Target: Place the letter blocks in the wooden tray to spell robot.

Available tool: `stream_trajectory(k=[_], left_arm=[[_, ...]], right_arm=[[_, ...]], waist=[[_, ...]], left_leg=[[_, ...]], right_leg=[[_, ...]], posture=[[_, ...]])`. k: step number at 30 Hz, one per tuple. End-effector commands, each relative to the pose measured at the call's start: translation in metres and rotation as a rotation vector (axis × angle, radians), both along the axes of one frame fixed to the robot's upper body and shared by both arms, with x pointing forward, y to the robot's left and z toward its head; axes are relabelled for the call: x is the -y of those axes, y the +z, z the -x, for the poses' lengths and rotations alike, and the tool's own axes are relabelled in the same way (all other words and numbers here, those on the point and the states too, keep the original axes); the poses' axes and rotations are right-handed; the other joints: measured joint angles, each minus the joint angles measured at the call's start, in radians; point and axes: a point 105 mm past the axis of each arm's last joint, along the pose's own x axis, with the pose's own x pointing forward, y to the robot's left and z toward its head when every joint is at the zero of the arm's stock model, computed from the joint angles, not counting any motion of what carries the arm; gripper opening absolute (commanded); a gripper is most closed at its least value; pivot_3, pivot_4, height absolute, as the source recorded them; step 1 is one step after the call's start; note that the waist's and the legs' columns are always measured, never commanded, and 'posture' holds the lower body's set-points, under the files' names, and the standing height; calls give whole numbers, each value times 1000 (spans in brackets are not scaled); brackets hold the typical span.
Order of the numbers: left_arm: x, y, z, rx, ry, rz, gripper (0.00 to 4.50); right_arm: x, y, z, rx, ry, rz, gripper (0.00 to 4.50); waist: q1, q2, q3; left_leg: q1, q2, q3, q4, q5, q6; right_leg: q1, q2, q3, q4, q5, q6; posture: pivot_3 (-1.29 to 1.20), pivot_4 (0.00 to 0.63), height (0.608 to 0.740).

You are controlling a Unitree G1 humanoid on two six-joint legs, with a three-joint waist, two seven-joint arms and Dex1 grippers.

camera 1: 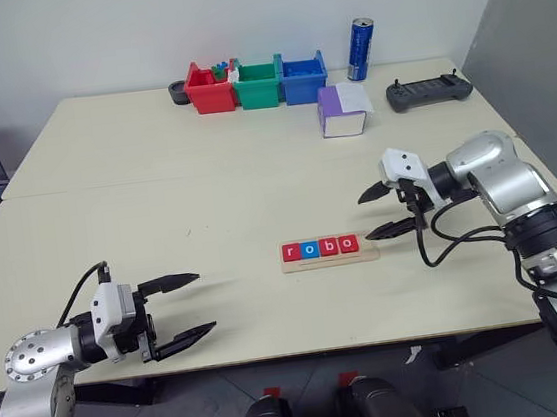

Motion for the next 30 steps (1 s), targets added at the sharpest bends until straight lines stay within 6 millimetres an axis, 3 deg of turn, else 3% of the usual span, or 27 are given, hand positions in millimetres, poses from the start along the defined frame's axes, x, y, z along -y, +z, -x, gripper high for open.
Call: stream_trajectory(k=[1, 4, 9, 13, 17, 20, 22, 25, 30], left_arm=[[-2, 9, -3, 36, -3, -16, 4500], [-1, 10, -6, 37, -10, -16, 4500], [-1, 10, -7, 36, -18, -20, 4500], [0, 10, -7, 36, -23, -19, 4500], [0, 9, -6, 39, -23, -16, 4500], [1, 7, -5, 39, -16, -10, 4500], [3, 5, -4, 37, -10, -4, 4500], [4, 5, -4, 35, -3, 6, 4500], [4, 5, -9, 31, -14, 0, 4500]], right_arm=[[-2, -7, -5, 26, -39, -27, 3965], [-6, -11, -8, 28, -60, -46, 3200], [-8, -14, -6, 21, -53, -48, 1411], [5, -12, -12, 25, -124, -55, 12], [45, 3, -28, 70, -363, -145, 12], [90, 28, -47, 174, -699, -348, 12], [125, 31, -50, 218, -930, -435, 12], [161, 10, -42, 244, -1160, -389, 597], [197, -26, -32, 212, -1401, -265, 2300]], waist=[[-2, 0, 0], [-5, 0, 0], [-4, 0, 0], [-2, 0, 0], [-1, 0, 0], [0, 0, 0], [0, 0, 0], [0, -1, -1], [-7, 1, 1]], left_leg=[[0, 0, 0, 0, 0, 0], [0, 0, 0, 0, 0, 0], [0, 0, 0, 0, 0, 0], [0, 0, 0, 0, 0, 0], [-1, 0, 0, 0, 0, 0], [-1, 0, 0, 0, 0, 0], [-1, 0, 1, -1, 0, 0], [0, 0, 0, -1, 0, -1], [0, 0, 1, -1, 0, -1]], right_leg=[[0, 0, 0, 0, 0, 0], [-1, 0, 0, 1, 0, 0], [-1, 0, 0, 0, 0, 0], [-1, 0, 0, 0, 0, 0], [-1, 0, 0, 0, 0, 0], [-1, 0, 1, 0, 0, 0], [-1, 0, 1, 0, 0, 0], [0, 0, 1, 0, 0, 0], [-1, 0, 2, 0, 0, 0]], posture=[[0, 150, 740], [0, 150, 740], [0, 150, 740], [0, 150, 740], [0, 150, 740], [0, 150, 740], [0, 150, 740], [0, 150, 740], [0, 150, 740]])
